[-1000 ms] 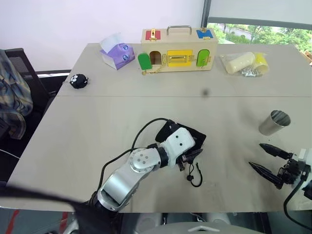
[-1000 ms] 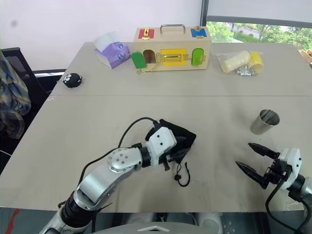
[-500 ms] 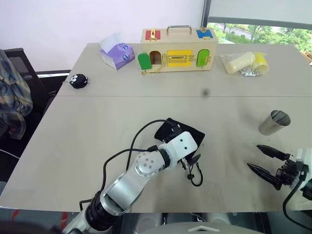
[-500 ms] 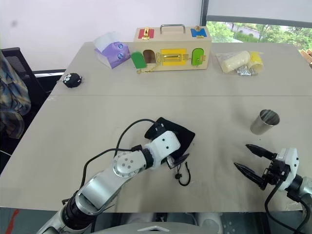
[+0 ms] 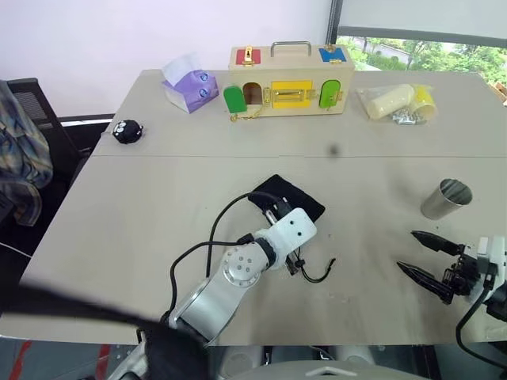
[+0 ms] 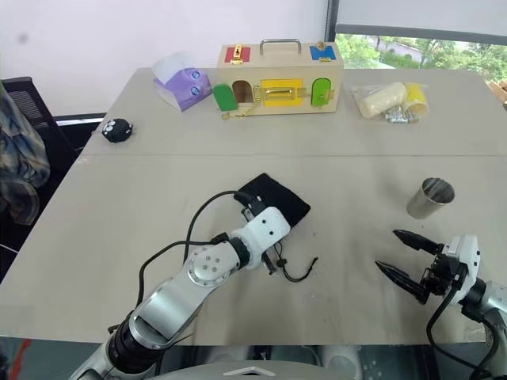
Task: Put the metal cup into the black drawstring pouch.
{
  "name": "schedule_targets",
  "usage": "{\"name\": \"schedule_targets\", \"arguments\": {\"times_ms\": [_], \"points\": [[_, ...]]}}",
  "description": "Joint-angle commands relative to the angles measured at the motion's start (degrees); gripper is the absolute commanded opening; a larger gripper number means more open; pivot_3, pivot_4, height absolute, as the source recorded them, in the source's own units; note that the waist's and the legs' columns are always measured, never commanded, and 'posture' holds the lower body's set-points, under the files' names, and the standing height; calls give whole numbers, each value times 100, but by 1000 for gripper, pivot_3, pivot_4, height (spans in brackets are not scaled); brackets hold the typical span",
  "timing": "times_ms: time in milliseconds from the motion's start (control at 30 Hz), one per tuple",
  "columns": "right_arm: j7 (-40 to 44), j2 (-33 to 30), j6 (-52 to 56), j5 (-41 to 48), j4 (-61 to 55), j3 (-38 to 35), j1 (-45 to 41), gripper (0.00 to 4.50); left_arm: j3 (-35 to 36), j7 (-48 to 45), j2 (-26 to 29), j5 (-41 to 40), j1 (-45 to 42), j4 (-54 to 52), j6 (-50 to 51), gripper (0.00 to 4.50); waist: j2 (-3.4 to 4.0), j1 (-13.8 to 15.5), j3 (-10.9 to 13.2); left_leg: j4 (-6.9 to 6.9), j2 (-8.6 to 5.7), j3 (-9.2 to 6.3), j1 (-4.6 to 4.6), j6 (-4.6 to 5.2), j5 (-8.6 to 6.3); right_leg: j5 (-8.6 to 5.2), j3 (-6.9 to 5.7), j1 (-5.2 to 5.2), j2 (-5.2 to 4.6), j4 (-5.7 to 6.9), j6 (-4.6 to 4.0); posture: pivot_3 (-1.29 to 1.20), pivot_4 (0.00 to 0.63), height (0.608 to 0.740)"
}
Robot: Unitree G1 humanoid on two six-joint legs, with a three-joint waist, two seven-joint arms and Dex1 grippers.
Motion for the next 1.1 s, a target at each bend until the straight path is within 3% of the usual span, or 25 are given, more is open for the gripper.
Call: {"name": "schedule_targets", "arguments": {"times_ms": [33, 267, 467, 767, 1100], "points": [[154, -76, 28, 201, -197, -94, 39, 4500, 212, 118, -95, 109, 2, -24, -65, 63, -1, 0, 0, 0, 0, 0, 0, 0, 0, 0, 0, 0, -2, 0, 0, 0, 150, 740], [229, -121, 210, 657, -760, -274, 122, 4500, 864, 174, -670, -142, -210, 159, -361, 63, -1, 0, 1, 0, 0, 0, -1, 0, 0, 0, -1, 0, -10, 0, 0, 0, 150, 740], [-519, -205, 270, 626, -704, -648, -387, 4500, 1570, 268, -1256, -444, -589, 596, -232, 63, -5, -3, 3, 2, -2, 0, -1, 0, 0, 1, -1, 0, -6, 1, 1, 0, 150, 740], [-2014, -1116, 788, -512, -245, -578, -1692, 4500, 2461, 206, -1734, -1085, -1518, 1230, 400, 63, -8, 3, 4, 4, -6, 2, -3, 0, 1, 1, -4, -5, 16, 7, 2, 0, 150, 740], [-1988, -1782, 1336, -995, 304, -338, -2056, 4500, 2877, 421, -1798, -1349, -1953, 1429, 671, 63, -12, -3, 7, 3, -3, 7, -17, -1, 2, 1, -10, -10, 15, -18, 5, 0, 150, 740]]}}
